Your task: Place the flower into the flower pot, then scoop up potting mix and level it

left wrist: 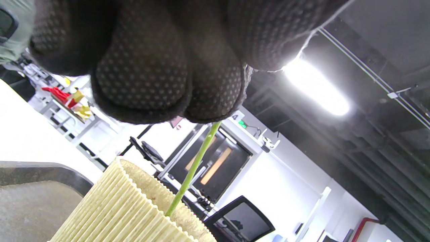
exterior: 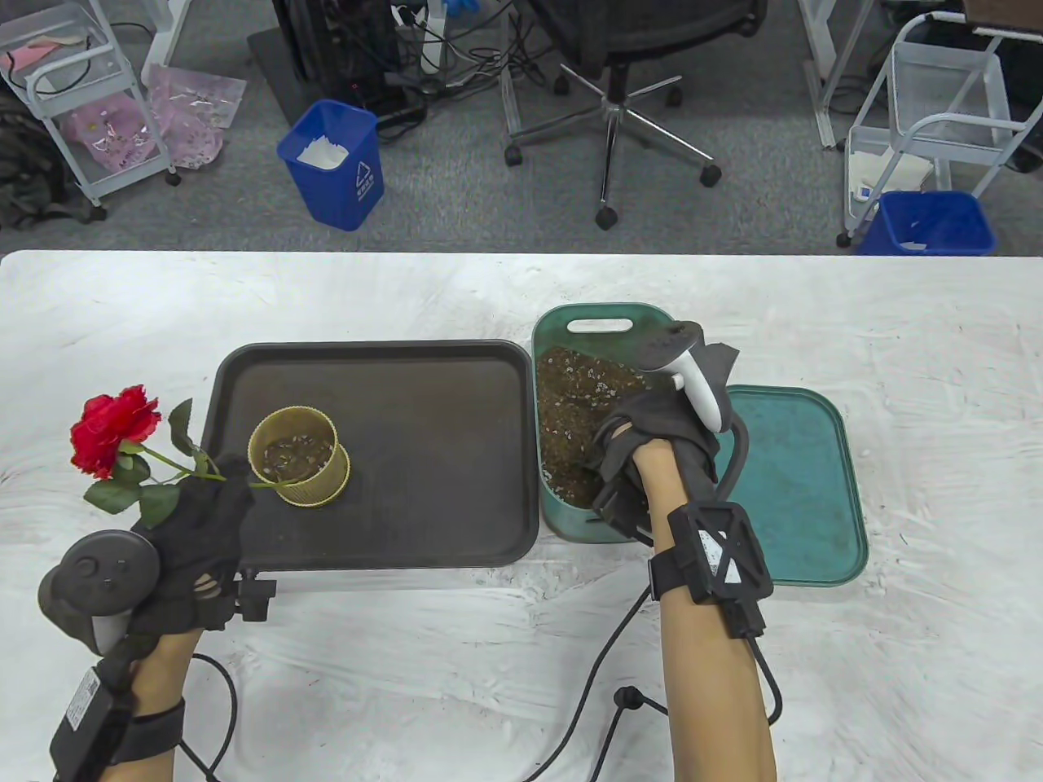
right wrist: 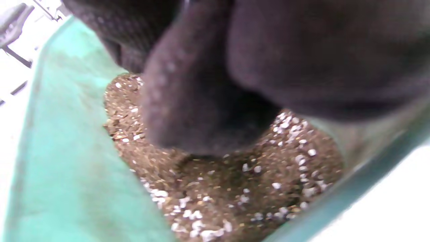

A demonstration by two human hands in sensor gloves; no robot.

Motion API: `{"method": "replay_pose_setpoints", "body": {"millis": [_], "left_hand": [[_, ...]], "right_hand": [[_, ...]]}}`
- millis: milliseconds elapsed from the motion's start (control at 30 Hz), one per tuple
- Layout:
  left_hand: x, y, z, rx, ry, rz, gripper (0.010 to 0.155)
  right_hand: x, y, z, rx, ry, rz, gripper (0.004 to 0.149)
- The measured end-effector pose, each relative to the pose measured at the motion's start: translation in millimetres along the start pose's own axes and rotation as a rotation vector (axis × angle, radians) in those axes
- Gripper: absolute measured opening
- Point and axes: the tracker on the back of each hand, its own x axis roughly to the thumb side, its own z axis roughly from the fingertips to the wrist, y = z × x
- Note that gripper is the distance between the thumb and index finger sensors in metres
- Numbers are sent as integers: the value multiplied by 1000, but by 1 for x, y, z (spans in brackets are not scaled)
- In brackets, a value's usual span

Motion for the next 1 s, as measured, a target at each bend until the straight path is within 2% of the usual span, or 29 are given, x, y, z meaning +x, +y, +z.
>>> {"method": "replay_pose_setpoints", "body": {"millis": [300,533,600,1000], "left_hand": [[0,0,0,-1,1,-2,46],[1,-1,0,-6,-2,-2,46],[0,-1,0,-5,0,-2,47],[1,-1,0,-5,2,3,46]], "right_hand": [[2,9,-9,54,-57,-183,53],[-13,9,-13,74,-54,-359,53],[-20,9,-11,81,-60,-453,53],[-34,0,11,7,-128,-691,53]]}}
